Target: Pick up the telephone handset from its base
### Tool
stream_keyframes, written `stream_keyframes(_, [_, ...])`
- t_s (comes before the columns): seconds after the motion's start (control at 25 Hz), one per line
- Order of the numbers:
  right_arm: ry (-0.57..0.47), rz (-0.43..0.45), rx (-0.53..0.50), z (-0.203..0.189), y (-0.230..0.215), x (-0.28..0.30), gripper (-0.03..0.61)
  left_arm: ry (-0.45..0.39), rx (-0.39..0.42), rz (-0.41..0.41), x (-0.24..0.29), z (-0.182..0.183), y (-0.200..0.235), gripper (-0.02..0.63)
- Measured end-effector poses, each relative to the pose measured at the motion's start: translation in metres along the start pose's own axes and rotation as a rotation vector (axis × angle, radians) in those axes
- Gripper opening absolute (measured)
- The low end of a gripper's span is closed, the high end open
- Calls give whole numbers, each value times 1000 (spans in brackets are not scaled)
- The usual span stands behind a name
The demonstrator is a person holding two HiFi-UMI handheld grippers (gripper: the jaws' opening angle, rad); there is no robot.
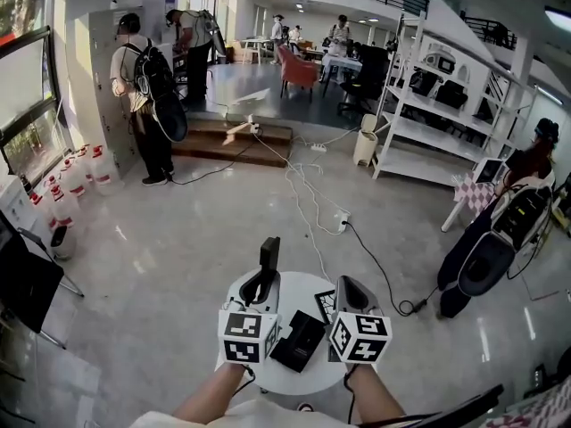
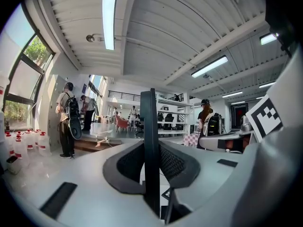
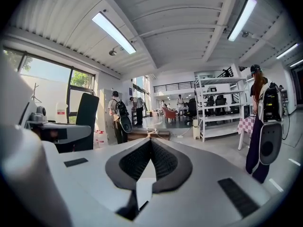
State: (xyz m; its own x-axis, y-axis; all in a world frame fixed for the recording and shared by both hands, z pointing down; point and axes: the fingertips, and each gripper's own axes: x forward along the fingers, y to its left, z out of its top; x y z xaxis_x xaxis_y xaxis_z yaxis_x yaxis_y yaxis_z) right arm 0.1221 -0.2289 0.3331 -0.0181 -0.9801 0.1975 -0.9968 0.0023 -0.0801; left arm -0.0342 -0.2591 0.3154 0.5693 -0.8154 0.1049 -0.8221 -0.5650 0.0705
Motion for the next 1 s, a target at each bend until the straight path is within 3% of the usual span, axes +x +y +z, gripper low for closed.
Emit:
stream_keyframes(0.72, [9, 72, -58, -6, -42, -9, 25, 6, -53, 177, -14, -20, -26, 84])
stream_keyframes(1.0, [5, 91, -99, -4, -42, -14, 25, 35, -50, 160, -14, -27, -41, 84])
